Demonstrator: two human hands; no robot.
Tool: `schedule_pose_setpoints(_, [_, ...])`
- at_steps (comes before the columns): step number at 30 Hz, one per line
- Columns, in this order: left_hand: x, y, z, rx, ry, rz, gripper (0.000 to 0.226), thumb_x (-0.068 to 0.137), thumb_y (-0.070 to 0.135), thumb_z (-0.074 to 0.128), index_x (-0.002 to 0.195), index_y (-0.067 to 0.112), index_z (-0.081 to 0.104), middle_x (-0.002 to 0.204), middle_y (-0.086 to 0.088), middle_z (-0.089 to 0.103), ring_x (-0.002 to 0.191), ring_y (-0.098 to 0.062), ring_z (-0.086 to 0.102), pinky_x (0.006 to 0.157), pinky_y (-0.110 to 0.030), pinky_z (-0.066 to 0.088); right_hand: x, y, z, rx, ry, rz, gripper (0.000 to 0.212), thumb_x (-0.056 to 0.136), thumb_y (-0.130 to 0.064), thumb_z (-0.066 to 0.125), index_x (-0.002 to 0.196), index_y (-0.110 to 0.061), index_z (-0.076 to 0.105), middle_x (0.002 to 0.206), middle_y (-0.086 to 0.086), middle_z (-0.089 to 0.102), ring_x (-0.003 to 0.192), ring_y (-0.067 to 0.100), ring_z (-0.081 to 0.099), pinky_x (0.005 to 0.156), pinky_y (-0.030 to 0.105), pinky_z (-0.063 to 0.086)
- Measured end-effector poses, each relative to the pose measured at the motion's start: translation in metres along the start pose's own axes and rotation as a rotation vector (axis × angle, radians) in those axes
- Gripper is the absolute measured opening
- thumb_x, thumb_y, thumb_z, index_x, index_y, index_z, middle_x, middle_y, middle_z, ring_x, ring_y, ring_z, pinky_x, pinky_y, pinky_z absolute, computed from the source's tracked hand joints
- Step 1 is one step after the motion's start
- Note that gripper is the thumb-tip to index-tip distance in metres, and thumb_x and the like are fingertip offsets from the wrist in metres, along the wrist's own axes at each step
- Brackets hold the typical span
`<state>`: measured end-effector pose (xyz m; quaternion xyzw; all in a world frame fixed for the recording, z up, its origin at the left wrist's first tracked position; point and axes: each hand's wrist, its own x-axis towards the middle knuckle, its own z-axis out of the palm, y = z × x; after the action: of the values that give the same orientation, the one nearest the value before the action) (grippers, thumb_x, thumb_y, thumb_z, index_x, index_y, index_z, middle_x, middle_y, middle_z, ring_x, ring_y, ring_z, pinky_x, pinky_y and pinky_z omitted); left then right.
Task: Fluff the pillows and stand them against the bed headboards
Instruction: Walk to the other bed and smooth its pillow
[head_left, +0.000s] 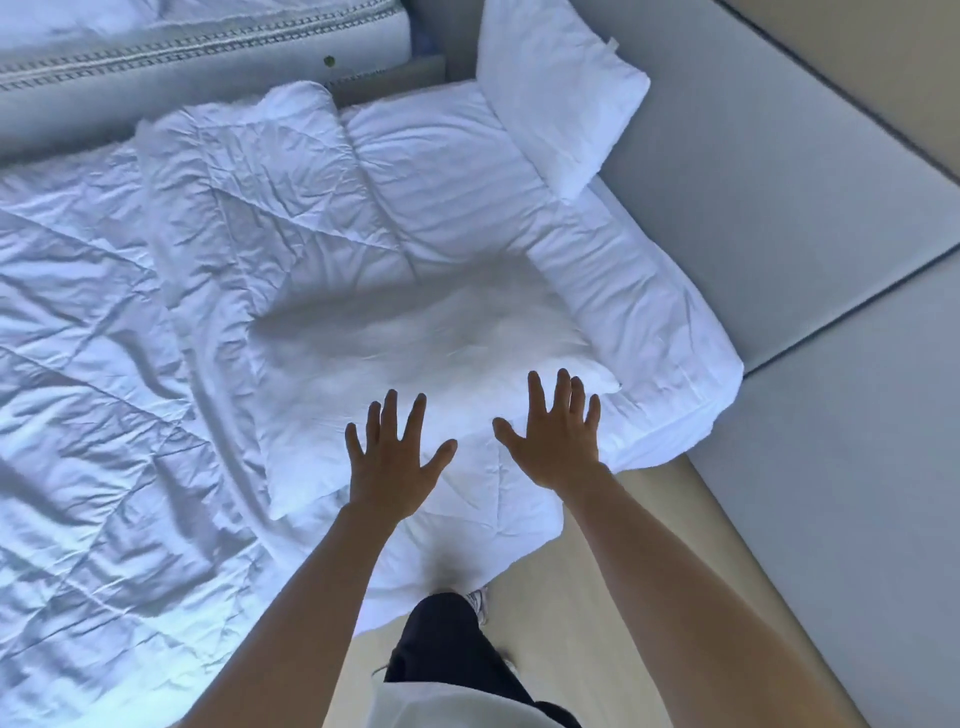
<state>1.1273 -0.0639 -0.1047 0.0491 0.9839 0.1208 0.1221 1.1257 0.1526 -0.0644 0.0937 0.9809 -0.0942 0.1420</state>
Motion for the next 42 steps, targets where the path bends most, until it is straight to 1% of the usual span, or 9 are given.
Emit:
schedule_pose_setpoints(3, [0.054, -0.019, -0.003, -0.036, 0.018, -0.062, 0.089, 0.084, 0.081, 0.01, 0.159, 0.033, 0.014, 0.168, -0.008, 0.007, 0.153, -0.032, 0.01, 0.12, -0.06, 0.009, 0.059, -0.033, -0.003, -0.056, -0.015, -0.13, 0.087, 0.092, -0.072, 0.027, 0.158, -0.022, 0.002, 0.164, 0.02, -0.007, 0.152, 0.036, -0.007, 0.121, 0.055, -0.004])
schedule_pose_setpoints(7, [0.115, -0.039, -0.001, -0.065, 0.02, -0.117, 0.087, 0.086, 0.08, 0.013, 0.159, 0.034, 0.012, 0.168, -0.006, 0.003, 0.154, -0.03, 0.006, 0.12, -0.059, 0.006, 0.129, -0.067, 0.005, -0.106, -0.028, -0.224, 0.093, 0.082, -0.076, 0.009, 0.158, -0.022, 0.002, 0.165, 0.02, -0.005, 0.152, 0.036, -0.005, 0.121, 0.055, -0.002])
schedule_pose_setpoints(12, [0.171, -0.063, 0.028, -0.079, -0.022, -0.137, 0.085, 0.088, 0.08, 0.012, 0.159, 0.035, 0.007, 0.168, -0.005, -0.004, 0.155, -0.029, -0.001, 0.121, -0.058, 0.0, 0.196, -0.091, 0.043, -0.131, -0.096, -0.28, 0.086, 0.094, -0.071, 0.026, 0.159, -0.021, 0.0, 0.165, 0.019, -0.007, 0.152, 0.036, -0.009, 0.121, 0.054, -0.005])
schedule_pose_setpoints(14, [0.189, -0.073, 0.048, -0.05, -0.051, -0.135, 0.084, 0.088, 0.08, 0.011, 0.159, 0.035, 0.006, 0.168, -0.006, -0.004, 0.155, -0.031, -0.002, 0.121, -0.059, 0.002, 0.221, -0.096, 0.066, -0.141, -0.078, -0.332, 0.086, 0.093, -0.072, 0.028, 0.159, -0.021, 0.006, 0.165, 0.019, -0.003, 0.152, 0.036, -0.007, 0.122, 0.056, 0.001])
schedule_pose_setpoints(18, [0.227, -0.09, 0.083, 0.017, -0.039, -0.084, 0.078, 0.092, 0.076, 0.02, 0.156, 0.031, 0.03, 0.166, -0.012, 0.018, 0.151, -0.038, 0.018, 0.116, -0.067, 0.018, 0.269, -0.102, 0.107, -0.124, 0.026, -0.489, 0.082, 0.092, -0.07, 0.037, 0.157, -0.023, 0.023, 0.165, 0.016, 0.013, 0.153, 0.036, 0.007, 0.12, 0.061, 0.012])
schedule_pose_setpoints(26, [0.29, -0.12, 0.147, 0.064, 0.082, -0.264, 0.074, 0.092, 0.079, 0.019, 0.156, 0.048, -0.002, 0.168, -0.003, -0.012, 0.153, -0.037, -0.012, 0.12, -0.064, 0.001, 0.339, -0.096, 0.19, -0.153, 0.026, -0.385, 0.081, 0.093, -0.072, 0.028, 0.159, -0.032, 0.002, 0.167, 0.009, -0.008, 0.153, 0.027, -0.01, 0.12, 0.06, 0.0])
schedule_pose_setpoints(34, [0.327, -0.142, 0.222, 0.082, 0.127, -0.266, 0.073, 0.093, 0.075, 0.033, 0.156, 0.042, 0.021, 0.168, -0.007, 0.005, 0.153, -0.038, 0.0, 0.12, -0.061, -0.002, 0.385, -0.093, 0.272, -0.163, 0.001, -0.4, 0.082, 0.092, -0.065, 0.038, 0.159, -0.025, 0.011, 0.167, 0.012, -0.002, 0.154, 0.029, -0.004, 0.121, 0.059, -0.003])
schedule_pose_setpoints(39, [0.332, -0.141, 0.211, 0.088, 0.114, -0.267, 0.072, 0.093, 0.073, 0.032, 0.156, 0.039, 0.024, 0.168, -0.008, 0.008, 0.153, -0.038, 0.002, 0.119, -0.064, 0.004, 0.386, -0.103, 0.263, -0.145, -0.015, -0.39, 0.08, 0.093, -0.065, 0.032, 0.159, -0.025, 0.009, 0.166, 0.013, -0.004, 0.153, 0.029, -0.007, 0.12, 0.061, -0.001])
schedule_pose_setpoints(42, [0.323, -0.132, 0.186, 0.105, 0.074, -0.274, 0.073, 0.094, 0.074, 0.027, 0.158, 0.04, 0.014, 0.169, -0.006, 0.001, 0.154, -0.036, -0.003, 0.119, -0.065, 0.002, 0.377, -0.105, 0.235, -0.107, -0.024, -0.376, 0.074, 0.097, -0.064, 0.026, 0.159, -0.03, 0.004, 0.166, 0.013, -0.005, 0.154, 0.027, -0.008, 0.119, 0.063, -0.002])
